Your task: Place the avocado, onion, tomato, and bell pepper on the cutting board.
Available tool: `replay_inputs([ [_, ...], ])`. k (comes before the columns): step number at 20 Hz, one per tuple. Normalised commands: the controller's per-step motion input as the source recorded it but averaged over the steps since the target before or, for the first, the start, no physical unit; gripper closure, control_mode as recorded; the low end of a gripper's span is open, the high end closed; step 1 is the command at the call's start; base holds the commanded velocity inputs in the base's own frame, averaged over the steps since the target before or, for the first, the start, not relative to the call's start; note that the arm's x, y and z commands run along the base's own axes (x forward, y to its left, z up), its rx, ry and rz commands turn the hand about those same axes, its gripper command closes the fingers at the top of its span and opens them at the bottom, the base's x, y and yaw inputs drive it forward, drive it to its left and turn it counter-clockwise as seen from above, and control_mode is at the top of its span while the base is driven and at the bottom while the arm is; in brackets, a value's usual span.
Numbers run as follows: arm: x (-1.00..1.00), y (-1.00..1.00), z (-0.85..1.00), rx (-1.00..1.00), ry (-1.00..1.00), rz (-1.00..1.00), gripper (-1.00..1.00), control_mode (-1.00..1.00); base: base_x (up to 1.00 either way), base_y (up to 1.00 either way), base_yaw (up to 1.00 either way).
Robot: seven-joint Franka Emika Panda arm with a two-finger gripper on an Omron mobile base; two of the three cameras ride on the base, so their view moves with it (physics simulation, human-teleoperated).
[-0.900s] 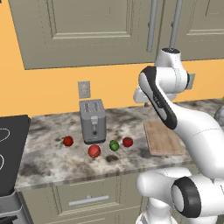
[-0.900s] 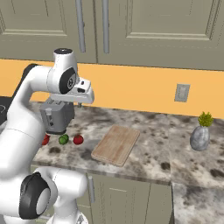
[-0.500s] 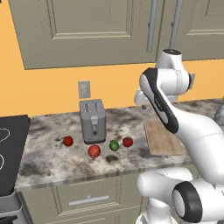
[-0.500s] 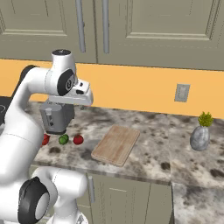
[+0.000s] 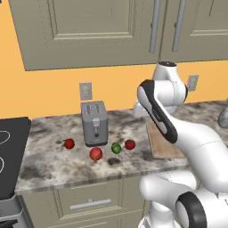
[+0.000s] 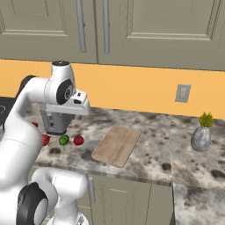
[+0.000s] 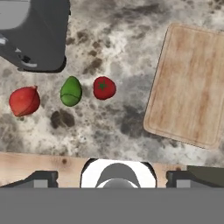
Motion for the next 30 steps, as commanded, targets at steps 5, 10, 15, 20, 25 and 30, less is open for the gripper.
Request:
replay_inputs([
  [5, 0.09, 0.17, -0.25, 0.0, 0.04, 0.0, -1.0, -1.0, 0.0, 0.0, 0.0],
  [10, 0.17, 0.1, -0.27, 0.0, 0.02, 0.0, -1.0, -1.0, 0.0, 0.0, 0.0],
  [15, 0.18, 0.06, -0.35, 0.0, 0.02, 0.0, -1.0, -1.0, 0.0, 0.0, 0.0],
  [20, 0.25, 0.01, -0.33, 0.0, 0.0, 0.0, -1.0, -1.0, 0.0, 0.0, 0.0],
  [25, 0.27, 0.0, -0.33, 0.0, 0.02, 0.0, -1.0, -1.0, 0.0, 0.0, 0.0],
  [30, 0.28, 0.09, -0.3, 0.0, 0.04, 0.0, -1.0, -1.0, 0.0, 0.0, 0.0],
])
